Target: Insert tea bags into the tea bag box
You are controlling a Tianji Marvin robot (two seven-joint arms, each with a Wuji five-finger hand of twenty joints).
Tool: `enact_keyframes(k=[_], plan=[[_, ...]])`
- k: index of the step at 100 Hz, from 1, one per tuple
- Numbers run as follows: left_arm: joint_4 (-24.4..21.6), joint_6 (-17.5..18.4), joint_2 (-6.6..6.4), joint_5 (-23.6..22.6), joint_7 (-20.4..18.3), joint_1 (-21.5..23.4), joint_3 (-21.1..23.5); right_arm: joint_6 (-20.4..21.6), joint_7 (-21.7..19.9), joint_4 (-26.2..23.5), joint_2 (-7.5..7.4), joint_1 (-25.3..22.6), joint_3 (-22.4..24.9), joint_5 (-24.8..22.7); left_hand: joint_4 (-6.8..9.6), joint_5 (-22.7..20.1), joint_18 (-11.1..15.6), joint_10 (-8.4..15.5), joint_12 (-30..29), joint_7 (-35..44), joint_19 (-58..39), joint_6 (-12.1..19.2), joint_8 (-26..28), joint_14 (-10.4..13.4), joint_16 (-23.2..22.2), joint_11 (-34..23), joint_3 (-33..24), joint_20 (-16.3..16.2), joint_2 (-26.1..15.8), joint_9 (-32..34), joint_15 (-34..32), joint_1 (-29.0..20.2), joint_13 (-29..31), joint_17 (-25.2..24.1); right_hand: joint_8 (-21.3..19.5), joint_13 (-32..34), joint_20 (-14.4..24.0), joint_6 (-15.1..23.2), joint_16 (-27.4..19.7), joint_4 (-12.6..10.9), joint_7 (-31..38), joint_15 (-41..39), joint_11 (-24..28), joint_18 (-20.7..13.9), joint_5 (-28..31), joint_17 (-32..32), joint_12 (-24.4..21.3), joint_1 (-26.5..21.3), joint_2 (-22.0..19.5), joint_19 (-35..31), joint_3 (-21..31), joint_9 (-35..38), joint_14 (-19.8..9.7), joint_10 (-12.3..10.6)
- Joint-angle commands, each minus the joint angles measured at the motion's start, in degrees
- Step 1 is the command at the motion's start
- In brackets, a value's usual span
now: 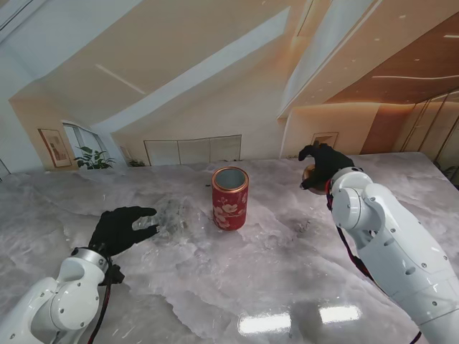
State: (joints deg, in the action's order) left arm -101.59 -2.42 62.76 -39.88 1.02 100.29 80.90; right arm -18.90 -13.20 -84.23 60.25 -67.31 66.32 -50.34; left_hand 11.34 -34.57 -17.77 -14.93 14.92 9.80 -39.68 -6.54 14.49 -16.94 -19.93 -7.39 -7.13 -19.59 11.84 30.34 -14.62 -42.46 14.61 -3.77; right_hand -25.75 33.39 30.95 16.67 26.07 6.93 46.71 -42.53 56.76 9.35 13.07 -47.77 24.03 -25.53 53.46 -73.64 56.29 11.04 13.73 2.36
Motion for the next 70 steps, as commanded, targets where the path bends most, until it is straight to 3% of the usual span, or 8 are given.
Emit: enact_keyframes(k=[1, 34, 70], plan=[[-0.5, 0.33, 0.3, 0.07, -0.58, 0.55, -0.01, 1.06, -1.25, -1.89, 0.68, 1.84, -1.18, 0.41, -1.34, -0.58, -0.25, 0.7, -0.37, 0.26, -0.88, 1.05, 0.27, -0.65, -0.22, 0.02, -0.01, -0.56, -1.77, -0.93, 0.02, -1.34, -1.45, -0.63, 0.16, 6.0, 1.93, 0.25, 4.4, -6.47, 0.24, -11.89, 1.27, 0.57, 1.4, -0.42, 0.83, -13.82, -4.21, -1.27, 11.61, -2.15, -10.62, 0.41], [-0.6, 0.45, 0.35, 0.24, -0.4, 1.16, 0.61, 1.45, -1.48, -0.93, 1.92, 9.57, -10.91, 6.8, -1.34, -0.61, -0.37, 0.5, -0.36, 0.27, -0.9, 0.97, 0.28, -0.76, -0.24, 0.07, 0.02, -0.57, -1.76, -0.84, -0.04, -1.36, -1.45, -0.68, 0.09, 5.96, 1.99, 0.08, 4.22, -6.49, 0.09, -11.51, 1.45, 0.76, 2.13, 0.03, 0.84, -13.85, -4.36, -0.93, 11.58, -2.18, -10.53, 0.41], [-0.85, 0.6, 0.45, 0.15, 0.13, 2.08, 1.49, 0.58, 0.82, 3.41, 4.62, 17.44, -21.68, 15.09, -1.33, -0.7, -0.37, 0.52, -0.33, 0.3, -0.98, 1.04, 0.31, -0.81, -0.24, 0.06, 0.03, -0.6, -1.81, -0.75, -0.08, -1.36, -1.37, -0.64, 0.01, 5.96, 2.08, -0.11, 4.1, -6.52, -0.18, -11.24, 1.55, 0.79, 2.91, 0.51, 0.93, -13.89, -4.54, -0.57, 11.68, -2.2, -10.51, 0.49]])
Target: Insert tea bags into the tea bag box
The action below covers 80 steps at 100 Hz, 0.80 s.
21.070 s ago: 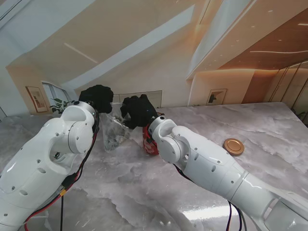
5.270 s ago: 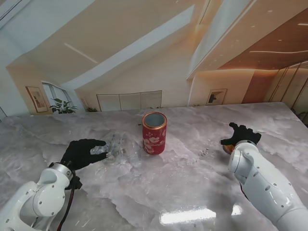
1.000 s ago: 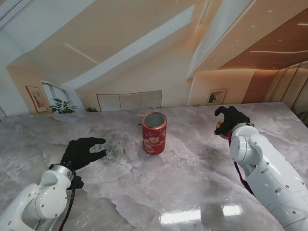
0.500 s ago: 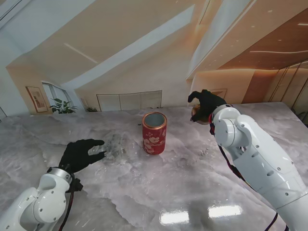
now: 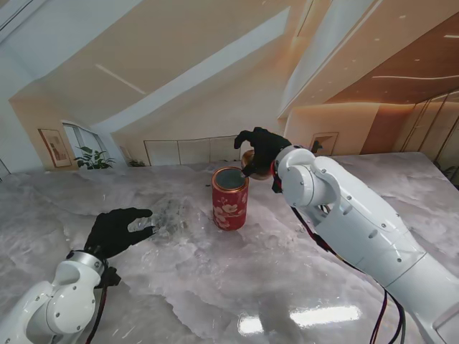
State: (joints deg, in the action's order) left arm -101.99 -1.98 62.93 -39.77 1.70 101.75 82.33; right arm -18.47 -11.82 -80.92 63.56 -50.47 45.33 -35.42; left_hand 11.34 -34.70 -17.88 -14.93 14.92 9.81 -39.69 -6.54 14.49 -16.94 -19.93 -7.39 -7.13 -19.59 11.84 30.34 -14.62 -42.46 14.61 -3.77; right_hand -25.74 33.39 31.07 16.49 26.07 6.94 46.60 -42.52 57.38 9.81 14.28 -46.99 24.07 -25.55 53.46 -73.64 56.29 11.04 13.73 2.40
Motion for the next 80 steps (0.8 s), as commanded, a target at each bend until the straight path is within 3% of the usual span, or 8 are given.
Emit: enact_keyframes(k=[1, 43, 80], plan=[[-0.46, 0.16, 0.29, 0.03, -0.51, 0.66, 0.08, 0.15, -0.5, 0.24, 1.39, 0.79, -0.92, 0.34, -1.33, -0.59, -0.26, 0.6, -0.33, 0.3, -0.98, 1.02, 0.31, -0.83, -0.24, 0.08, 0.04, -0.6, -1.78, -0.79, -0.08, -1.36, -1.37, -0.63, 0.0, 5.96, 1.98, 0.06, 4.1, -6.52, -0.09, -11.24, 0.93, 0.33, 1.71, -0.26, 0.9, -13.87, -4.55, -0.56, 11.69, -2.2, -10.51, 0.45], [-0.43, 0.06, 0.33, -0.03, -0.33, 1.1, 0.58, 0.47, 1.39, 5.59, 4.22, 6.49, -8.5, 5.27, -1.35, -0.64, -0.23, 0.56, -0.3, 0.33, -0.98, 1.0, 0.32, -0.79, -0.25, 0.02, 0.08, -0.6, -1.79, -0.72, -0.12, -1.36, -1.36, -0.64, -0.16, 5.92, 2.14, -0.47, 4.02, -6.53, -0.27, -11.06, 1.02, 0.45, 2.16, 0.03, 1.04, -13.78, -4.64, -0.34, 11.67, -2.21, -10.45, 0.53], [-0.02, -0.38, 0.18, 0.24, -1.31, 0.35, 0.19, 0.81, -0.1, 8.65, 5.41, 10.1, -13.69, 6.59, -1.36, -0.53, -0.21, 0.65, -0.32, 0.29, -0.98, 1.04, 0.32, -0.76, -0.23, 0.05, 0.2, -0.6, -1.78, -0.91, -0.07, -1.29, -1.48, -0.72, -0.25, 5.84, 2.27, -0.97, 3.95, -6.61, -0.44, -10.87, 1.0, 0.54, 2.69, 0.38, 1.12, -13.66, -4.98, -0.17, 11.72, -2.22, -10.47, 0.68]])
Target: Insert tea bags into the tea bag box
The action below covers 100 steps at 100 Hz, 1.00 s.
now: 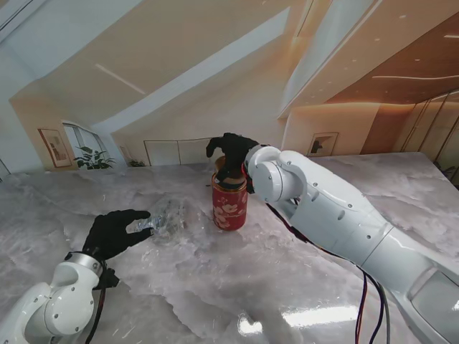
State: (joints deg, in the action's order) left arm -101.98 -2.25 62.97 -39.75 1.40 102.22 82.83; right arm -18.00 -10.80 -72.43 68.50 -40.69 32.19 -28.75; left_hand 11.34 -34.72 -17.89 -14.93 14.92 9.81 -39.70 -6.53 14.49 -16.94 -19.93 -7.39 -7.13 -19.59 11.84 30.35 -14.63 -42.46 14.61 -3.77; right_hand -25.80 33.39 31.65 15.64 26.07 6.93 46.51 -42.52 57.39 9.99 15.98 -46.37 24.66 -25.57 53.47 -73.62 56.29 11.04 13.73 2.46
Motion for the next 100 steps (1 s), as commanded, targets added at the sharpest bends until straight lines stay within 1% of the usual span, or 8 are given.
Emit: enact_keyframes(k=[1, 24, 45, 100], plan=[[-0.01, -0.12, 0.14, 0.23, -1.01, -0.15, -0.33, 0.33, -1.16, 0.22, 0.5, 0.4, -0.67, -0.09, -1.36, -0.52, -0.2, 0.65, -0.31, 0.29, -0.96, 1.05, 0.32, -0.74, -0.23, 0.04, 0.19, -0.6, -1.79, -0.9, -0.07, -1.31, -1.48, -0.72, -0.19, 5.84, 1.69, -0.15, 3.95, -6.61, -0.34, -10.87, 0.99, 0.35, 1.05, -0.25, 0.54, -13.61, -5.0, -0.19, 11.71, -2.22, -10.47, 0.61], [0.38, -0.11, 0.07, 0.3, -1.39, -0.7, -0.59, -0.07, -1.86, 1.42, 0.87, 1.61, -2.46, 0.07, -1.36, -0.4, -0.19, 0.73, -0.32, 0.23, -0.94, 1.0, 0.31, -0.63, -0.23, 0.05, 0.28, -0.58, -1.84, -0.96, -0.05, -1.26, -1.51, -0.73, -0.3, 5.56, 1.79, -0.33, 3.88, -6.67, -0.44, -10.67, 0.97, 0.52, 1.21, 0.21, 0.58, -13.63, -5.18, -0.05, 11.76, -2.22, -10.52, 0.61], [0.86, 0.06, 0.08, 0.38, -1.24, -1.05, -0.78, -0.16, -2.2, 1.69, 0.86, 2.33, -3.55, -1.09, -1.35, -0.41, -0.16, 0.63, -0.33, 0.24, -0.91, 1.07, 0.32, -0.76, -0.23, 0.07, 0.29, -0.57, -1.86, -0.96, -0.02, -1.31, -1.54, -0.77, -0.37, 5.63, 1.96, -0.45, 3.9, -6.75, -0.55, -10.7, 0.96, 0.67, 1.33, 0.49, 0.59, -13.63, -5.3, -0.11, 11.88, -2.22, -10.61, 0.61], [1.36, 0.52, 0.15, 0.57, -0.77, -1.08, -0.78, -1.61, -5.13, 0.13, 0.09, 3.91, -5.77, -3.41, -1.32, -0.43, -0.25, 0.58, -0.34, 0.22, -0.89, 0.95, 0.32, -0.79, -0.22, 0.15, 0.29, -0.55, -1.81, -0.94, -0.01, -1.35, -1.59, -0.77, -0.53, 5.29, 2.26, -1.71, 3.91, -6.83, -0.86, -10.62, 0.84, 0.68, 2.17, 1.34, 0.59, -13.52, -5.2, -0.23, 11.88, -2.2, -10.37, 0.82]])
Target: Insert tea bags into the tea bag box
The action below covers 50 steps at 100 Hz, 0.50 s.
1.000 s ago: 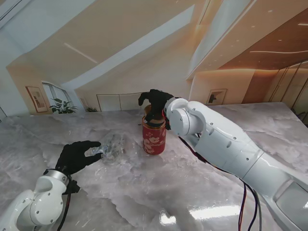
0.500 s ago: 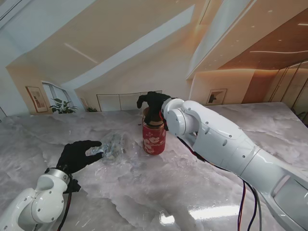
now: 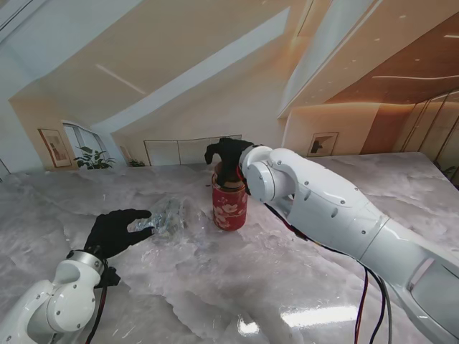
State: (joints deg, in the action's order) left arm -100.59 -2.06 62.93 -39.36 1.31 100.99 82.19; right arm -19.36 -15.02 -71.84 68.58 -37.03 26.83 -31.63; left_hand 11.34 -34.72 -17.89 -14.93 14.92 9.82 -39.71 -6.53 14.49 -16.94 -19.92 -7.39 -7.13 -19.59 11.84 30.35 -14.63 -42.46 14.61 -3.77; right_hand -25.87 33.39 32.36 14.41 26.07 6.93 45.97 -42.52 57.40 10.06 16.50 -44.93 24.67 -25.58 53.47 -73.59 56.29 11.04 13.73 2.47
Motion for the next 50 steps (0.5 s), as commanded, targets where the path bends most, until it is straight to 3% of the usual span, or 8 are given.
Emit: enact_keyframes(k=[1, 50], plan=[[-0.02, 0.34, 0.19, 0.19, -0.68, 0.16, -0.14, -0.27, -0.92, -0.46, 0.01, 0.28, -0.45, -0.56, -1.32, -0.45, -0.25, 0.62, -0.34, 0.22, -0.89, 0.89, 0.33, -0.79, -0.22, 0.15, 0.29, -0.55, -1.8, -0.93, -0.01, -1.35, -1.58, -0.77, -0.46, 5.29, 1.55, -0.49, 3.91, -6.82, -0.33, -10.63, 0.83, 0.63, 1.66, -0.05, 0.58, -13.46, -5.19, -0.25, 11.85, -2.2, -10.36, 0.81], [-0.06, 0.6, 0.23, 0.26, -0.5, 0.46, 0.21, -1.66, -2.79, -0.33, 0.05, 2.11, -3.13, -1.55, -1.3, -0.55, -0.27, 0.53, -0.35, 0.23, -0.9, 0.94, 0.35, -0.86, -0.22, 0.26, 0.24, -0.56, -1.78, -0.88, -0.02, -1.33, -1.54, -0.76, -0.36, 4.16, 2.45, -1.17, 3.9, -6.72, -1.28, -10.31, -0.02, 1.74, 1.4, 2.34, 0.35, -12.32, -5.35, -1.1, 11.18, -2.21, -10.35, 0.82]])
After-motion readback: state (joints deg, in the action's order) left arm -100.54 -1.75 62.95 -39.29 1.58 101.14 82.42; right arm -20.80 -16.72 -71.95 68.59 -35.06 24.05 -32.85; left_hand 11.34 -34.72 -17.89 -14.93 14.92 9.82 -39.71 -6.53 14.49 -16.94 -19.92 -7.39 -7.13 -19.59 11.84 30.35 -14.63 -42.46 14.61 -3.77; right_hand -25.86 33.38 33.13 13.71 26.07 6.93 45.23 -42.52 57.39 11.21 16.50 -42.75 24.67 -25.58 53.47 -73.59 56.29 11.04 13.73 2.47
